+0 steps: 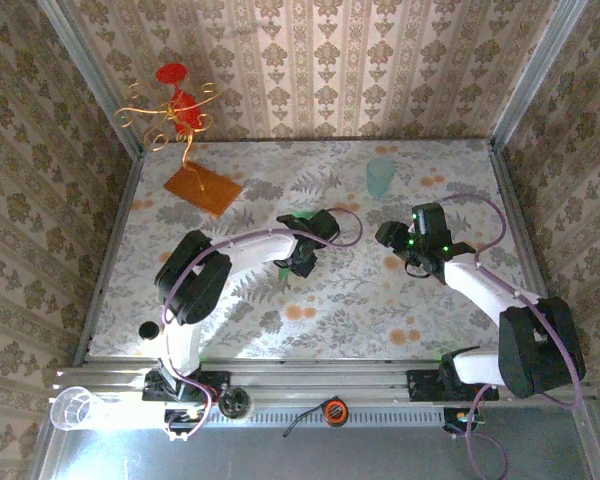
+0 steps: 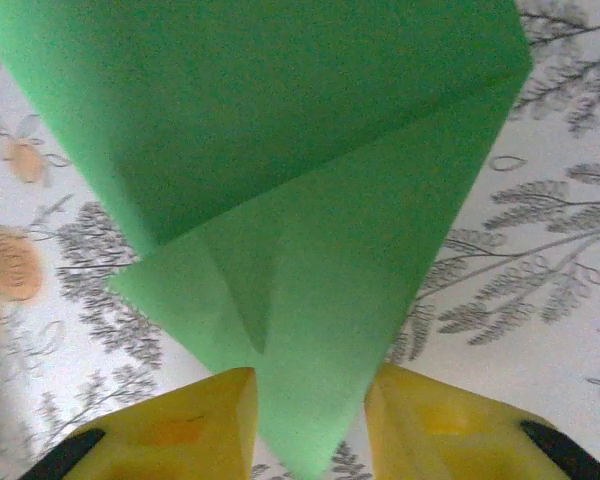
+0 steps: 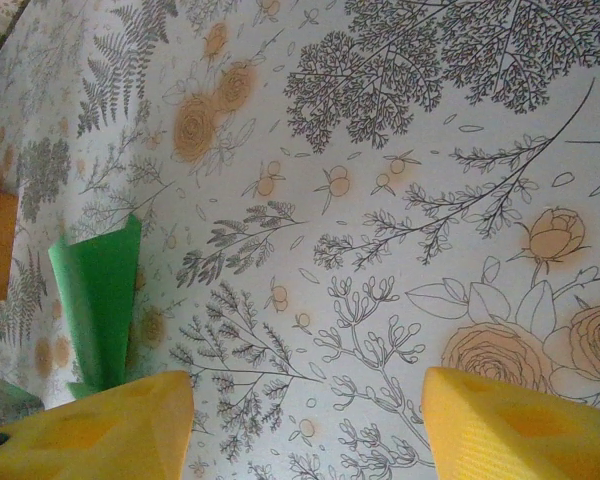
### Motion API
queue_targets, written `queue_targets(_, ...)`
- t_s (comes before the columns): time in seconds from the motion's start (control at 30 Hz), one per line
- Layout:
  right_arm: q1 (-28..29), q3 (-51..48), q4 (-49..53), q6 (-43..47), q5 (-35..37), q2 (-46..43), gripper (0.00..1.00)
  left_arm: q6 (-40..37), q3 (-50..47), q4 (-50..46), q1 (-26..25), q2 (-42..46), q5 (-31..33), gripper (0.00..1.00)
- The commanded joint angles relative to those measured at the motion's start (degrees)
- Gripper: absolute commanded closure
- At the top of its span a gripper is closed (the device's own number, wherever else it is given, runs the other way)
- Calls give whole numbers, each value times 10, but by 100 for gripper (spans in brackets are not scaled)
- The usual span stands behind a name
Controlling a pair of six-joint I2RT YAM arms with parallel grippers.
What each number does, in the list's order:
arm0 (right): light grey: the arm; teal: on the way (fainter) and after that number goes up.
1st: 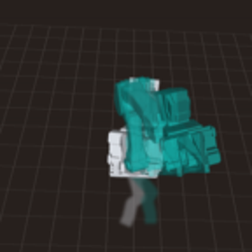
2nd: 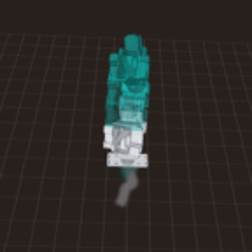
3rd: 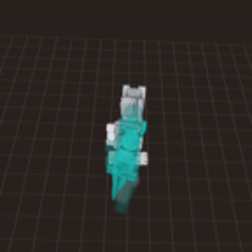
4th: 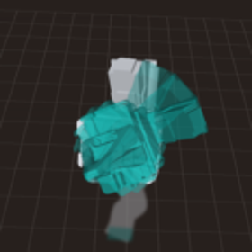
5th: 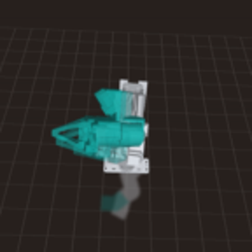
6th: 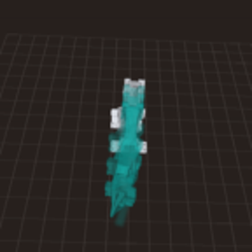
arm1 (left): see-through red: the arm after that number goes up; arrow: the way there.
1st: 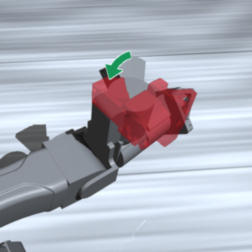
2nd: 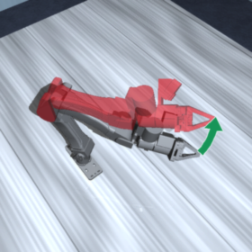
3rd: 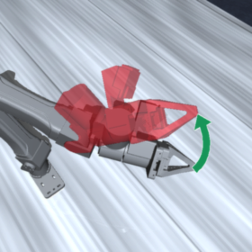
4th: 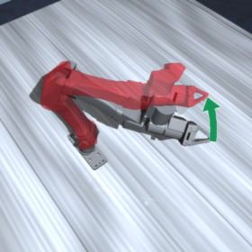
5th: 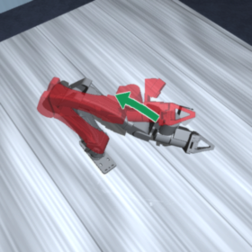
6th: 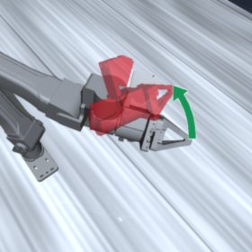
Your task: Fold a paper plane with a square sheet of paper (pick it up from the middle)
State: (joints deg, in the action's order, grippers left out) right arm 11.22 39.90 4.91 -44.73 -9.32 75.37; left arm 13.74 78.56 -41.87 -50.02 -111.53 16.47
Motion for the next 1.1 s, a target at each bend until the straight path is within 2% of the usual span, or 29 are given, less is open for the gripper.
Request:
queue_targets(0.0,-3,6,-7,-2,-17,13,36,18,-12,12,20,62,-89,60)
queue_targets(0.17,-3,15,-5,-11,-30,27,35,43,-40,47,51,131,-153,49)
queue_targets(0.37,2,20,-17,-7,-42,36,35,109,-88,109,92,163,-204,48)
queue_targets(0.6,13,21,-44,-16,-72,59,36,187,-104,176,120,124,-269,55)
queue_targets(0.8,28,35,-26,-6,-63,75,37,213,-90,199,140,78,-274,57)
queue_targets(1.07,45,42,-30,-7,-60,83,37,206,-62,197,153,31,-267,57)
